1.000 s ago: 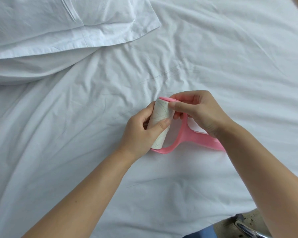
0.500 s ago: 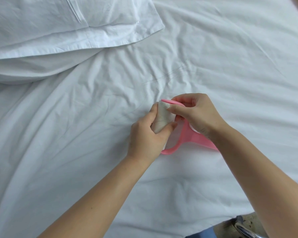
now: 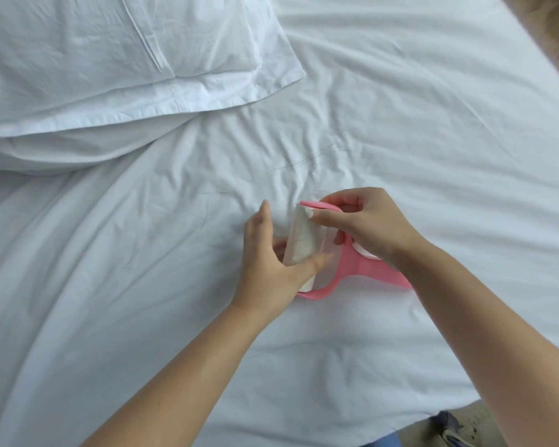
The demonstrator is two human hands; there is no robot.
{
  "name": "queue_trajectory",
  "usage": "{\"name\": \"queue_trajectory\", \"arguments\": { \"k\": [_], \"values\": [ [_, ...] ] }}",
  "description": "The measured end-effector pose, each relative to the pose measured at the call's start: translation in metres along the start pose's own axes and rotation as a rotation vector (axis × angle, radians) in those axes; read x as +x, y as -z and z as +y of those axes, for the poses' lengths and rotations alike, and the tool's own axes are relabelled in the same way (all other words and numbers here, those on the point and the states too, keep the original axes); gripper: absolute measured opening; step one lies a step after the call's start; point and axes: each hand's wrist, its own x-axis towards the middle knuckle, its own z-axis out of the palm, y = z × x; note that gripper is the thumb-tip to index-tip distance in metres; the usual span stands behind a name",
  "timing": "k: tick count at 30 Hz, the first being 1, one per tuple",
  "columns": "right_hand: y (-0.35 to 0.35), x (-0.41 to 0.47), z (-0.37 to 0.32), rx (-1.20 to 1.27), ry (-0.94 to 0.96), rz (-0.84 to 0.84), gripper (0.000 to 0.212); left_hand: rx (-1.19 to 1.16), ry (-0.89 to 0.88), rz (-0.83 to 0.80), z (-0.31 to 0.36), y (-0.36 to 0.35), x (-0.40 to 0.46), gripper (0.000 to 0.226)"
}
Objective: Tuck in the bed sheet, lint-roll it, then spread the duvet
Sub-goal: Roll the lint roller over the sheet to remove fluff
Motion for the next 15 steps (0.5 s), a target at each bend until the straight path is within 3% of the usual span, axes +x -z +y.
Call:
{"name": "queue_trajectory", "arguments": {
  "k": [3, 7, 12, 15],
  "values": [
    [-0.001, -0.001, 0.000, -0.022, -0.008, 0.032, 0.021, -0.232, 0.050, 0.049, 0.010, 0.005, 0.000, 0.068],
    [-0.006, -0.003, 0.001, -0.053, -0.001, 0.094, 0.027, -0.195, -0.013, 0.156, 0.020, 0.005, 0.006, 0.028],
    [-0.009, -0.005, -0.001, -0.095, 0.021, 0.108, 0.034, 0.062, -0.130, 0.197, 0.024, 0.006, 0.018, 0.010],
    [-0.007, -0.005, 0.000, -0.112, 0.035, 0.098, 0.032, 0.098, -0.130, 0.219, 0.025, 0.008, 0.021, 0.012]
  ]
}}
